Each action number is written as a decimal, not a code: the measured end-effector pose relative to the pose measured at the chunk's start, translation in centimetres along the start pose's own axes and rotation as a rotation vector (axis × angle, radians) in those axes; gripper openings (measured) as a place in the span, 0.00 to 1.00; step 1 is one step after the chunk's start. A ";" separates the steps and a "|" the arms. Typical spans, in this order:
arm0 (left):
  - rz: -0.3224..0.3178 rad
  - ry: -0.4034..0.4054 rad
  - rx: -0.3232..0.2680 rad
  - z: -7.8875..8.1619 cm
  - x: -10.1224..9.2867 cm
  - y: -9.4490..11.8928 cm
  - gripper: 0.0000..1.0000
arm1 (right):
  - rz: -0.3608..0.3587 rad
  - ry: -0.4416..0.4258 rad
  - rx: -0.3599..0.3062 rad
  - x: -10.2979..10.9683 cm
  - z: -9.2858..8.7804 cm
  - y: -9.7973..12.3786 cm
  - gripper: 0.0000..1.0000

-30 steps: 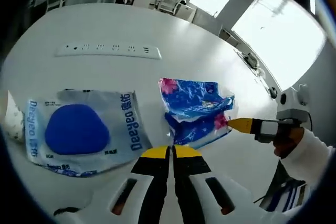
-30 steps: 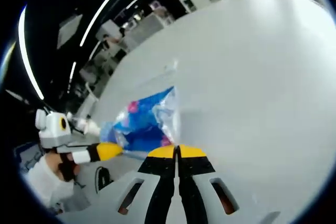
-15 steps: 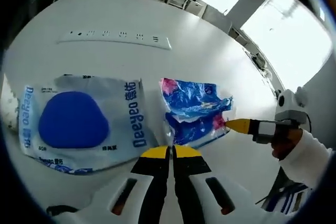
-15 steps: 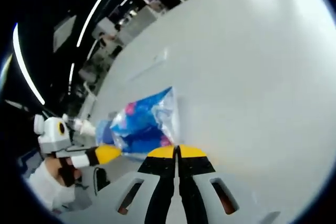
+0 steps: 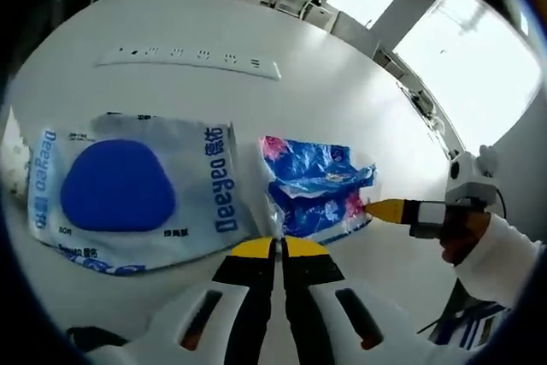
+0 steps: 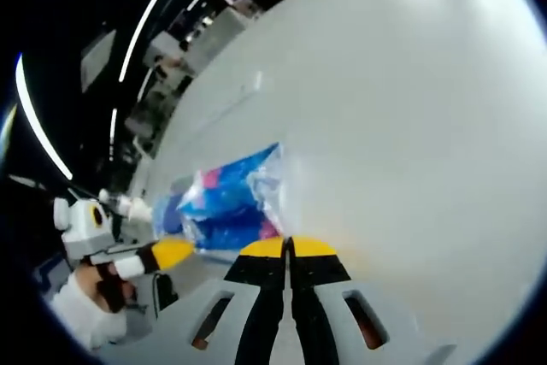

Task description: Arrange the tabletop items into an orderly group along one side of the table until the central work area is clear of visible clutter.

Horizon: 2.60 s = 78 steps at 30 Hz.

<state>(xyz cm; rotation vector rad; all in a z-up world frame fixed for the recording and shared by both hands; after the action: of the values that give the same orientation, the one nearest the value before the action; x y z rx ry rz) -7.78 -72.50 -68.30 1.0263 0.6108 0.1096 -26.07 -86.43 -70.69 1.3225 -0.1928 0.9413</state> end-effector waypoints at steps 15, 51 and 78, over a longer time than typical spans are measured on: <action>-0.027 -0.023 -0.031 -1.0 0.4 1.5 0.00 | 0.008 0.018 -0.012 0.4 -0.1 -0.5 0.00; 0.019 -0.085 -0.100 -7.4 2.9 8.7 0.75 | 0.038 0.185 -0.142 4.1 -6.7 4.7 0.60; 0.072 0.001 -0.120 -13.2 8.3 13.3 0.75 | 0.026 0.048 -0.191 3.3 -14.1 8.7 0.60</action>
<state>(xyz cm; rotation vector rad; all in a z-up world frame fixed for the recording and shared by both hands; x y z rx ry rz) -5.25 -52.28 -65.73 0.9322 0.5619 0.2078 -35.18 -72.91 -66.39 1.1230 -0.2572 0.9515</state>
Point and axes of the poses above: the point that each gripper's makers call its tool centre point, and the gripper's own axes: y roughly backward along the fingers, x roughly to its left, z roughly out of its top, the point moved 10 cm from there along y, roughly backward along the fingers, and after that the axes turned 10 degrees about x, right-handed, at the moved point
